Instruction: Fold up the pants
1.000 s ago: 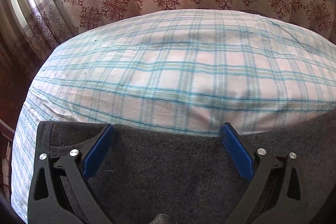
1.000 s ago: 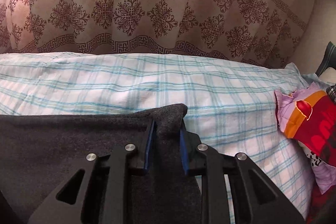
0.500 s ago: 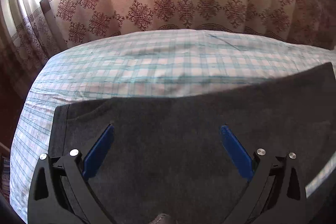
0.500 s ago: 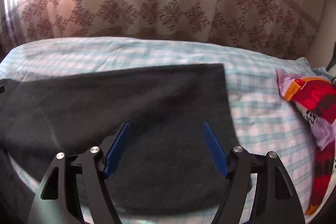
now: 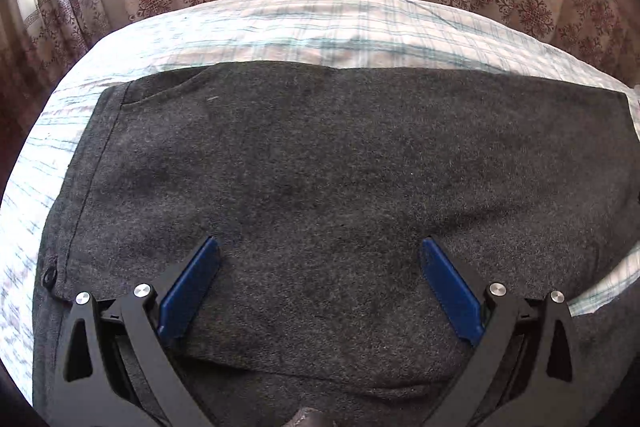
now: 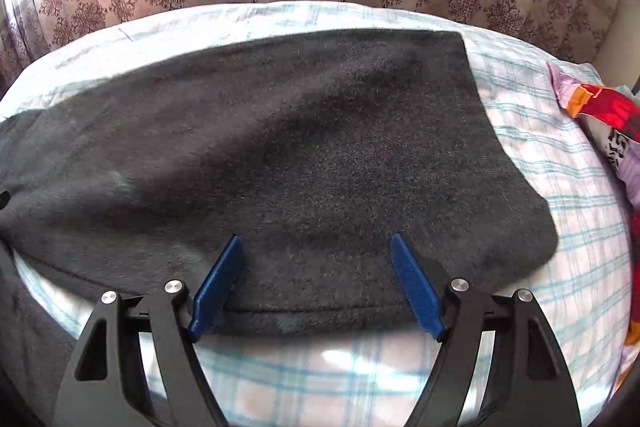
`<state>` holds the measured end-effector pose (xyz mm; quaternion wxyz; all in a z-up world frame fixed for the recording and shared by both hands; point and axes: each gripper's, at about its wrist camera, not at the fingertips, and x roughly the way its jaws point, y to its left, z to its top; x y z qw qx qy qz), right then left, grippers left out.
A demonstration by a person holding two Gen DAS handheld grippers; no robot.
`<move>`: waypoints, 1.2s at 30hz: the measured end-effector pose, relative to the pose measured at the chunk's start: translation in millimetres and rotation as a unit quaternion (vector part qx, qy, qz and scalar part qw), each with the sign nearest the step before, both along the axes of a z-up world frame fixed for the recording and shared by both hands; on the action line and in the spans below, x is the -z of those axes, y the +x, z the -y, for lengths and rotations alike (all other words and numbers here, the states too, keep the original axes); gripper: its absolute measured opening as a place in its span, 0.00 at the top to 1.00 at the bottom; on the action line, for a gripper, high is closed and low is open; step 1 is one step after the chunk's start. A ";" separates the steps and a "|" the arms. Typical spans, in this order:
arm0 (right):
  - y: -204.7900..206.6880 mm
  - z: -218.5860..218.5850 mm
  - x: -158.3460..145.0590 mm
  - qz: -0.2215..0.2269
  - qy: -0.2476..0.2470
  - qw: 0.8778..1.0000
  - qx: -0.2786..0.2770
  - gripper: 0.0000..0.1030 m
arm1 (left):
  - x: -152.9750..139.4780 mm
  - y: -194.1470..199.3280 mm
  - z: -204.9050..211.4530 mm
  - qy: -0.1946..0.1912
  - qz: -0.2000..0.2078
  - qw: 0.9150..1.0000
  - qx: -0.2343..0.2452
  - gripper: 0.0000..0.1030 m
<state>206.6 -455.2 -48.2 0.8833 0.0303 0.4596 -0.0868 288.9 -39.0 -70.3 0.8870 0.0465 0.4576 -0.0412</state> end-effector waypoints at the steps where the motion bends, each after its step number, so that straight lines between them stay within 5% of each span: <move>1: -10.9 -5.8 -7.6 0.010 0.001 1.000 -0.003 0.26 | -5.8 -4.4 -2.3 -0.001 0.004 1.000 -0.002 0.02; 7: -83.4 -67.5 -20.0 0.016 0.024 0.998 -0.061 0.26 | -36.4 -55.2 -19.2 -0.005 0.026 1.000 0.007 0.02; 14: -142.3 -155.1 5.7 -0.010 0.057 0.989 -0.137 0.26 | -32.8 -129.2 -43.2 0.010 0.006 1.000 0.004 0.02; 17: -161.5 -181.3 21.7 -0.029 0.028 0.987 -0.159 0.26 | -21.6 -153.4 -58.0 0.003 -0.012 1.000 -0.011 0.02; 21: -177.2 -185.3 37.4 -0.053 0.012 0.985 -0.164 0.24 | 1.5 -173.0 -76.7 0.021 -0.024 0.999 -0.030 0.02; 23: -181.4 -182.1 36.5 -0.059 0.016 0.986 -0.158 0.24 | 8.5 -175.6 -87.1 -0.002 -0.027 0.999 -0.040 0.02; 31: -226.0 -192.7 14.9 -0.040 0.017 0.988 -0.145 0.24 | -12.9 -196.2 -81.6 0.017 -0.012 0.999 -0.027 0.02; 36: -233.7 -181.6 29.5 -0.082 0.018 0.987 -0.135 0.23 | -2.5 -214.1 -94.3 0.049 -0.034 0.997 -0.043 0.02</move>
